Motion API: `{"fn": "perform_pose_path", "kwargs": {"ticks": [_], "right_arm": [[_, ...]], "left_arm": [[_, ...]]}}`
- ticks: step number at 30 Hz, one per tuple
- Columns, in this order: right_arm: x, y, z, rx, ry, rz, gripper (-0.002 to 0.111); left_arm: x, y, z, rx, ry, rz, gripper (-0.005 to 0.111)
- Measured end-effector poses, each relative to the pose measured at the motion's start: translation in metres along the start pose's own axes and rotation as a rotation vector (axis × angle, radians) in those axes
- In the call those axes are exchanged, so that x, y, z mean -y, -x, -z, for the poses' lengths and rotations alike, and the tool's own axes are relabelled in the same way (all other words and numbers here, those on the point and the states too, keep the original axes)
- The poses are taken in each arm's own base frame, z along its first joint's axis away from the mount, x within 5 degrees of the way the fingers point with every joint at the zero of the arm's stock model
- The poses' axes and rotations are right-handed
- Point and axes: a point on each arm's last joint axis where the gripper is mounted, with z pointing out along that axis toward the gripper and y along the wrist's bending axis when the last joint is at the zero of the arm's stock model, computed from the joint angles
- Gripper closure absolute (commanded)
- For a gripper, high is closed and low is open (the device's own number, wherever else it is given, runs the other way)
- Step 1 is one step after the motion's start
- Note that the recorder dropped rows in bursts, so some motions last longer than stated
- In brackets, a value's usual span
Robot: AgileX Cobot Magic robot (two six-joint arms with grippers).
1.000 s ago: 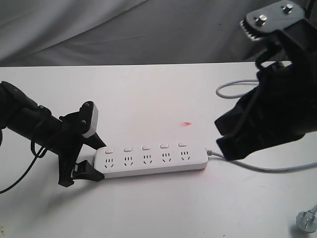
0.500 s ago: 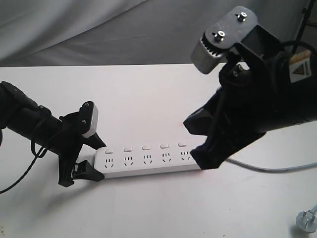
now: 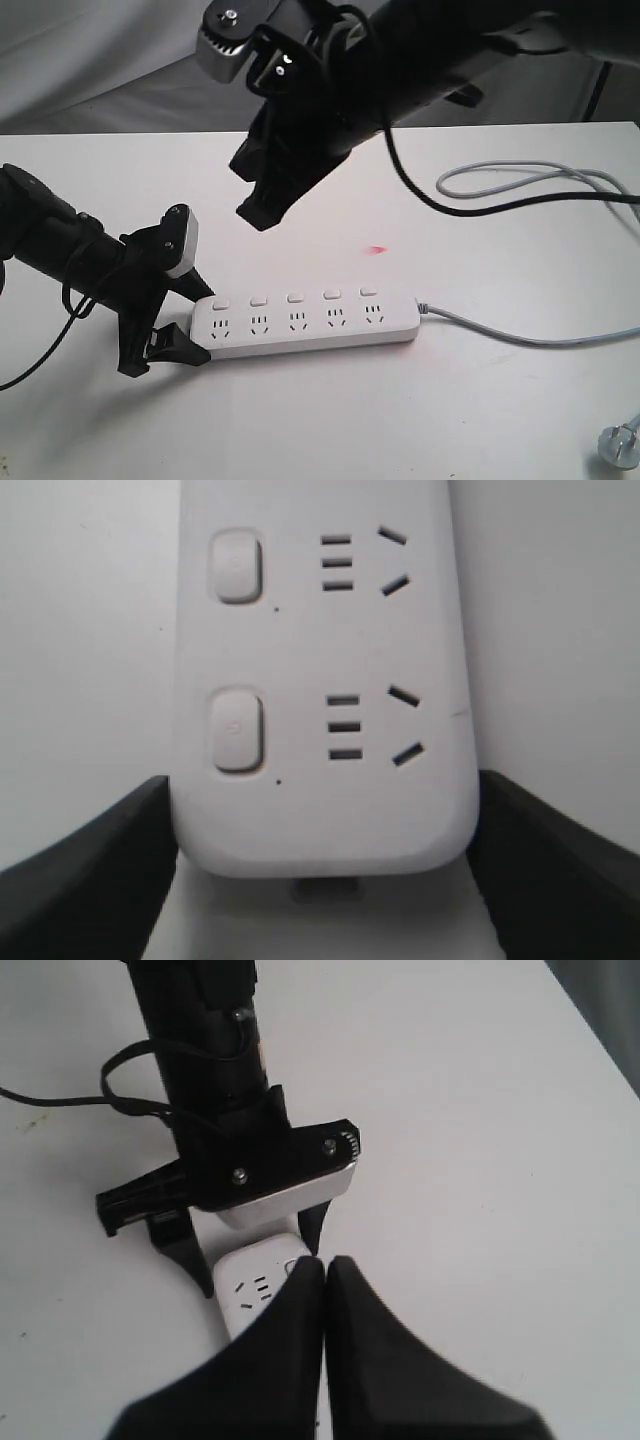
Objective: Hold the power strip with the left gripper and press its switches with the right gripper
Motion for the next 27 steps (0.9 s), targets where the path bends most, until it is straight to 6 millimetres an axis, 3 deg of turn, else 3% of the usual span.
{"fn": "perform_pose_path", "kwargs": {"ticks": [8, 12, 18, 23, 27], "right_arm": [[0.007, -0.018, -0.059, -0.064, 0.080, 0.015, 0.108], [0.010, -0.031, -0.081, -0.012, 0.014, -0.018, 0.108], [0.010, -0.057, -0.095, -0.007, -0.087, -0.022, 0.108], [0.005, -0.086, -0.133, -0.084, -0.021, 0.136, 0.108], [0.002, -0.082, -0.142, -0.065, 0.068, 0.260, 0.108]], "left_arm": [[0.000, 0.000, 0.000, 0.000, 0.000, 0.000, 0.052], [0.000, 0.000, 0.000, 0.000, 0.000, 0.000, 0.052], [0.000, 0.000, 0.000, 0.000, 0.000, 0.000, 0.052], [0.000, 0.000, 0.000, 0.000, 0.000, 0.000, 0.052], [0.000, 0.000, 0.000, 0.000, 0.000, 0.000, 0.052]]}}
